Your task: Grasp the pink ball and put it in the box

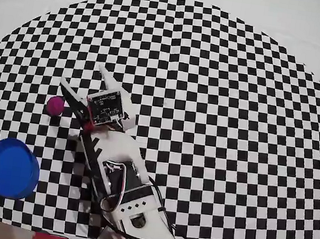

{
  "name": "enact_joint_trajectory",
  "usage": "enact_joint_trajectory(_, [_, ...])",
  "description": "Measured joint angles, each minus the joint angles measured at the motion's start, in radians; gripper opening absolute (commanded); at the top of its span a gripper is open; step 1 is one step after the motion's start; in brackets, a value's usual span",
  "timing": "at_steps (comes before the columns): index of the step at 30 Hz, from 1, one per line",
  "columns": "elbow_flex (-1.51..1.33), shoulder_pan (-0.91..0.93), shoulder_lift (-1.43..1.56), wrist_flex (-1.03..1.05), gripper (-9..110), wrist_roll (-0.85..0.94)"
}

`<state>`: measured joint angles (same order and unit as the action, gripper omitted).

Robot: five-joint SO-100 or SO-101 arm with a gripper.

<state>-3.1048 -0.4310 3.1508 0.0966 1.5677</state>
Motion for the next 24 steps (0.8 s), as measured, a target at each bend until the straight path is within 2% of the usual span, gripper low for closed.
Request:
enact_joint_trajectory(16, [0.000,-0.172,0.000,0.000,27,0.000])
enact_joint_trajectory(24, [0.000,-0.198,-0.021,0.000,27,0.000])
